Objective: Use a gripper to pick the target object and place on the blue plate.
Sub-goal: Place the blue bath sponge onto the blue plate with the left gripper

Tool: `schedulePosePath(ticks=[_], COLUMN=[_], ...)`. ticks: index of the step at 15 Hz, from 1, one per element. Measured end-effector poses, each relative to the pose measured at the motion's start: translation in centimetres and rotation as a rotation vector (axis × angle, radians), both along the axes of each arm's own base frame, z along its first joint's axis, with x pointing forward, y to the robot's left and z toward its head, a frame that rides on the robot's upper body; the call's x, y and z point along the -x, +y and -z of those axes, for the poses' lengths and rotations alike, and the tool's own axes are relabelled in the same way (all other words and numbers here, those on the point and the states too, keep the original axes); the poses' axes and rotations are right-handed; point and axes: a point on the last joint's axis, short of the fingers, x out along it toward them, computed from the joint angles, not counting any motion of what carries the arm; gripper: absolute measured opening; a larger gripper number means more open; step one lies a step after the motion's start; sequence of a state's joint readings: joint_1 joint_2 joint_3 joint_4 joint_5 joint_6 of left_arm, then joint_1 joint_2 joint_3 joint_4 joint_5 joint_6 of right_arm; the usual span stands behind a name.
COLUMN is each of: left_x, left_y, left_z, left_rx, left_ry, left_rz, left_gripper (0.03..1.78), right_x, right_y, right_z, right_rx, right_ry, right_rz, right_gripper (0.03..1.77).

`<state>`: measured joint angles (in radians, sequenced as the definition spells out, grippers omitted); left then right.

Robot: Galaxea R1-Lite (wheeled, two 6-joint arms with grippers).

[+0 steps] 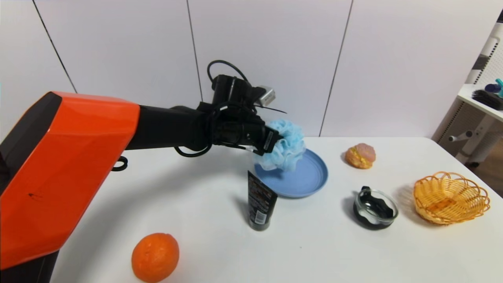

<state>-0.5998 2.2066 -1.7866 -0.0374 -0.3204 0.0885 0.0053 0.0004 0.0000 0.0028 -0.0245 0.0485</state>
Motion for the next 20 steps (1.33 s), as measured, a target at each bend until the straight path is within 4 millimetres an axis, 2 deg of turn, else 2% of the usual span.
schedulePosePath(ticks=[2,4,7,10,14,17,20], left_x=[-0.2,-0.6,-0.8,-0.9,-0.7,0.5,1.9], left_y=[-0.4,-0.8,-1.4,-1.4,-1.2,-0.3,3.6], left_z=[0.4,0.4,0.6,0.5,-0.5,-3.7,-10.0], left_rx=[-0.001,0.010,0.010,0.013,0.026,0.062,0.091], left_ry=[0.004,-0.008,-0.018,-0.025,-0.043,-0.097,-0.223], left_rz=[0.007,0.010,0.021,0.020,0.019,0.010,-0.120], left_gripper=[0.42,0.71,1.03,1.25,1.43,1.52,1.58], right_x=[0.0,0.0,0.0,0.0,0.0,0.0,0.0], right_y=[0.0,0.0,0.0,0.0,0.0,0.0,0.0], right_z=[0.0,0.0,0.0,0.0,0.0,0.0,0.0], right_rx=[0.000,0.000,0.000,0.000,0.000,0.000,0.000], right_ry=[0.000,0.000,0.000,0.000,0.000,0.000,0.000], right_rz=[0.000,0.000,-0.001,0.000,0.000,0.000,0.000], right_gripper=[1.69,1.69,1.69,1.69,1.69,1.69,1.69])
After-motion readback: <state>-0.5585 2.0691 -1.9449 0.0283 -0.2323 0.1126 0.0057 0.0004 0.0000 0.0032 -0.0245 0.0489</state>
